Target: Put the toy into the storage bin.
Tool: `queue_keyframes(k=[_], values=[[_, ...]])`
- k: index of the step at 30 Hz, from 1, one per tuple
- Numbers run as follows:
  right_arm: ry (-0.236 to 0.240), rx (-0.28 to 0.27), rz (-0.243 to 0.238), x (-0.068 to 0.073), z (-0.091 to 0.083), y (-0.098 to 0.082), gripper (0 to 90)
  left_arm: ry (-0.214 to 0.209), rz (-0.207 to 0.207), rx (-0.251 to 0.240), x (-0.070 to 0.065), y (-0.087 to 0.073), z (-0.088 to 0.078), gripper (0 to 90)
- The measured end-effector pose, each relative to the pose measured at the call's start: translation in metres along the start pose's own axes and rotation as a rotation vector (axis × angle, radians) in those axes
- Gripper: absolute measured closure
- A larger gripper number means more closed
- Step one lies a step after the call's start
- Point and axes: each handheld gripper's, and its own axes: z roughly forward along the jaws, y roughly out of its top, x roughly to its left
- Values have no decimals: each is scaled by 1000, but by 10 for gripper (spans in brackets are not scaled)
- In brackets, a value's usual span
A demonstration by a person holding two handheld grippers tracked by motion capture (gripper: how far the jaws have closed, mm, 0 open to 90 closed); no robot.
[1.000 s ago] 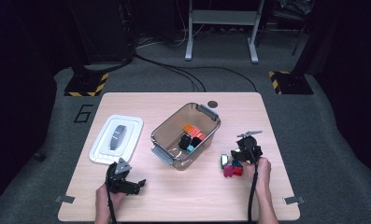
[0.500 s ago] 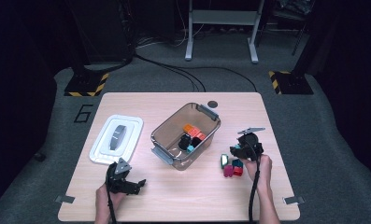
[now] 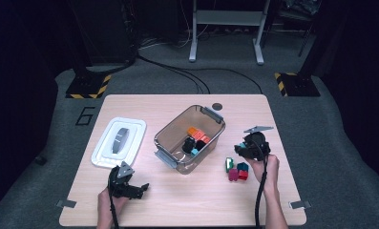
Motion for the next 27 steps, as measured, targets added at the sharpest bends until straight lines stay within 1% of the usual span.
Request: queue_keyframes(k=[1,4,5,6,7,9,13,18,21,22,24,27], values=[[1,-9,-11,1,-2,3,584,-1,3,0,0,0,0,9],[3,-14,-9,2,-4,5,584,1,3,1,0,0,0,9],[2,-20,-13,4,-6,9,584,4,-2,-6,0,0,0,9],[2,-20,-13,4,-6,9,584,3,6,0,0,0,0,9],[0,-28,-24,5,-8,11,584,2,1,1,0,0,0,9],[2,-37,-22,6,-10,14,584,1,-1,-4,0,0,0,9],[4,-50,-40,9,-14,20,584,0,2,0,0,0,0,9],[4,-53,-46,12,-18,27,584,1,0,-1,0,0,0,9],[2,-65,-58,16,-22,34,584,0,2,1,0,0,0,9],[1,-65,-52,17,-23,35,584,1,3,0,0,0,0,9],[1,-78,-68,17,-24,38,584,0,0,0,0,0,0,9],[2,-85,-69,20,-27,43,584,1,0,0,0,0,0,9]])
